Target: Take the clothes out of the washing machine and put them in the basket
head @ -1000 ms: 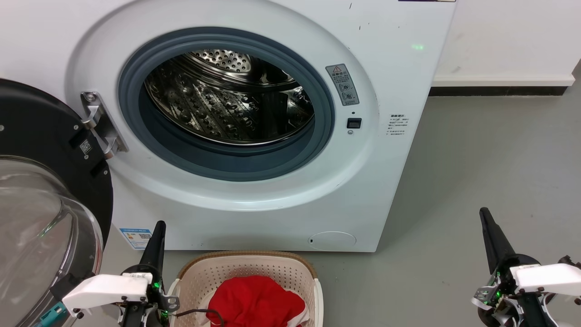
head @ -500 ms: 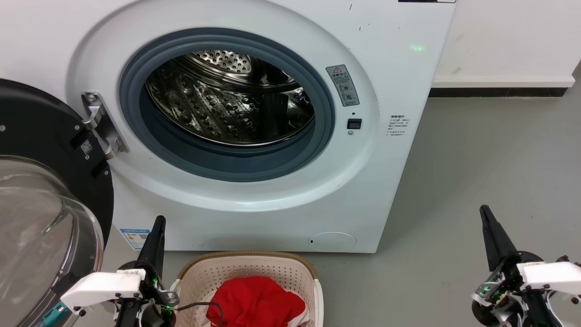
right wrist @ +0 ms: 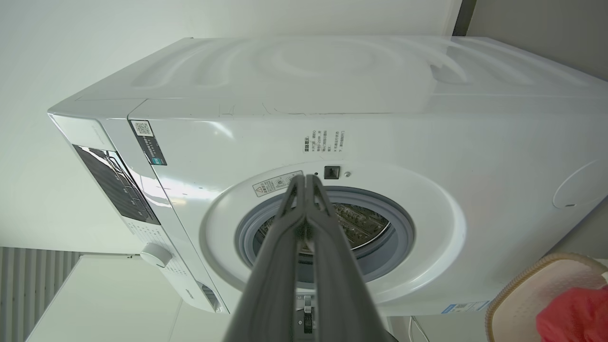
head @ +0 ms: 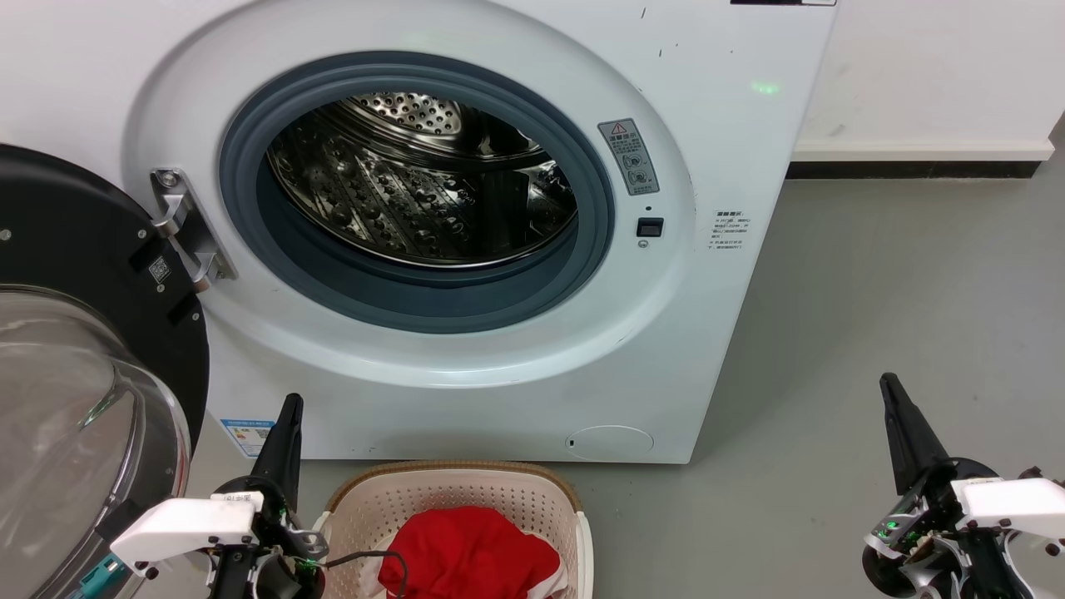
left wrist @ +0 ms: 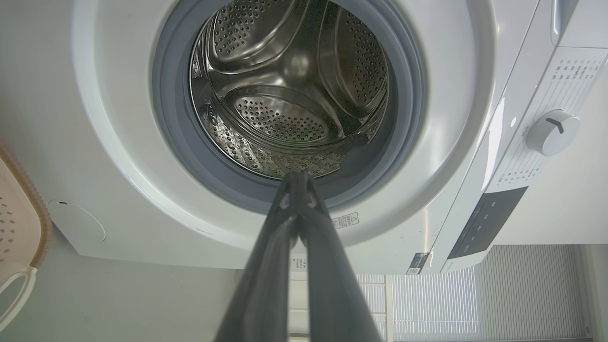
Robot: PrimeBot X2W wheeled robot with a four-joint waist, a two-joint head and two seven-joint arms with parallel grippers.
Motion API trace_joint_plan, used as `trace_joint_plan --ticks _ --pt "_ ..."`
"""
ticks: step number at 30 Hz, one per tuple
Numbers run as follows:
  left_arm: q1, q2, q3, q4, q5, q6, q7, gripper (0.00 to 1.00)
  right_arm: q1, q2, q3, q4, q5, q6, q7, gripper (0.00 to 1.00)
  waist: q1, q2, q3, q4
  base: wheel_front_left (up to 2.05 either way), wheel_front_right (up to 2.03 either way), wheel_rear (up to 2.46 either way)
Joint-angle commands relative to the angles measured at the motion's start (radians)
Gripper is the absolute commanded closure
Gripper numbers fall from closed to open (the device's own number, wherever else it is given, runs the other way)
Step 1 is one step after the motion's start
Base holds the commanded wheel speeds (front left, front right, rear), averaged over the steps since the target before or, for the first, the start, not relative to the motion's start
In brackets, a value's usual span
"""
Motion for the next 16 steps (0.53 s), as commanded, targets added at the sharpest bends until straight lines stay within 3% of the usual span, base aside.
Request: trace_joint_plan --ticks 1,16 --pt "-0.006 0.0 0.003 0.0 -0.002 -0.004 0.005 1.0 -0.011 0.004 -0.002 0.002 -0.002 0.0 0.002 1.0 0.0 0.0 0.0 0.0 0.0 0.0 0.0" --pt "-0.006 0.0 0.003 0.0 -0.002 -0.004 0.005 1.0 -0.012 0.007 -0.007 0.002 -0.007 0.0 0.009 1.0 0.0 0.0 0.0 0.0 0.0 0.0 0.0"
